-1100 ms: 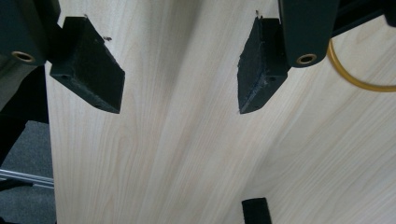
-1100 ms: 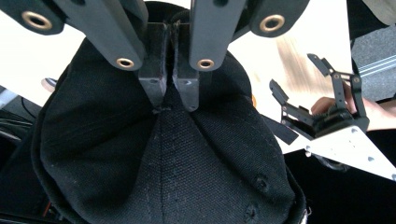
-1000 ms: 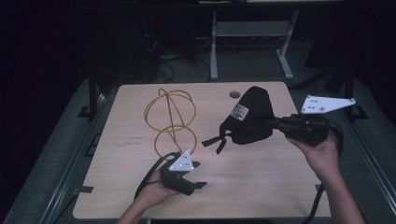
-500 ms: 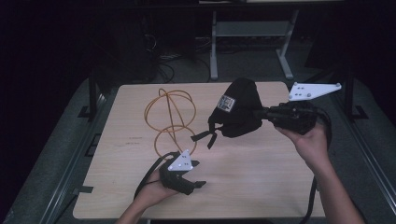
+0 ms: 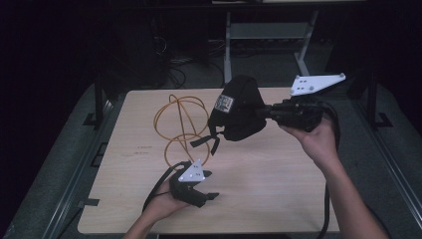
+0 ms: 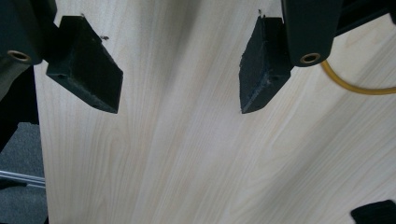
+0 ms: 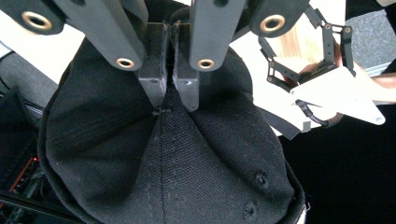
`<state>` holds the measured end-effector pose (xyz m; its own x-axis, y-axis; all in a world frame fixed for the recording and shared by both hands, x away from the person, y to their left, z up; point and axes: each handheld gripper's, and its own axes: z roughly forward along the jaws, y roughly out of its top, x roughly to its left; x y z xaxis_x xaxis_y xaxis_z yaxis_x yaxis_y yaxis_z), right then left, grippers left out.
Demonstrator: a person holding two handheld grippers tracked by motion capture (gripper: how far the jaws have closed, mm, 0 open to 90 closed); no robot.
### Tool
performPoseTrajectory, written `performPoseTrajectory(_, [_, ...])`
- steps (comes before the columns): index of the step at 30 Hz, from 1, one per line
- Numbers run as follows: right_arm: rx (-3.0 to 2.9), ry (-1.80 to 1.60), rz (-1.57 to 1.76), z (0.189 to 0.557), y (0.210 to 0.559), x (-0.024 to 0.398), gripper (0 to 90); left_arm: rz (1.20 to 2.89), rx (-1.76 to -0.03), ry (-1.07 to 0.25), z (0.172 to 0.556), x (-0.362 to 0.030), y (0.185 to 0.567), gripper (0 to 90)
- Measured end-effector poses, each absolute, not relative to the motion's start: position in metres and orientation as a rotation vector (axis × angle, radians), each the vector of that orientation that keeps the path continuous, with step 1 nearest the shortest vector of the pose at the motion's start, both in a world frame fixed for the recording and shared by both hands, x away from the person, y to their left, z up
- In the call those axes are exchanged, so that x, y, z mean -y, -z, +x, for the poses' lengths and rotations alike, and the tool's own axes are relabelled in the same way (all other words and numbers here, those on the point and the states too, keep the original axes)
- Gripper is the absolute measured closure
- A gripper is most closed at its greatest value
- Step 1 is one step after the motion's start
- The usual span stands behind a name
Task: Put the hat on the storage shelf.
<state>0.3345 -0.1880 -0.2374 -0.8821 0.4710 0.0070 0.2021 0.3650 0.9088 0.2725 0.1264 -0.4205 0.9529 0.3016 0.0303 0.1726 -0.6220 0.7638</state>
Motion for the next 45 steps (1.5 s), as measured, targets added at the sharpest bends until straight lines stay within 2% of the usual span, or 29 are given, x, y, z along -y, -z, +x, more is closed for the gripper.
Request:
performPoseTrajectory(29, [-2.5, -1.425, 0.46, 0.377, 0.187, 0.109, 85.4, 2.245, -0.326, -0.186, 0.274, -0.129, 0.42, 29.9])
performPoseTrajectory(45, [-2.599, -1.32, 0.397, 0.409, 0.183, 0.031, 85.4, 2.253, -0.294, -0.171, 0.273, -0.126, 0.42, 29.9])
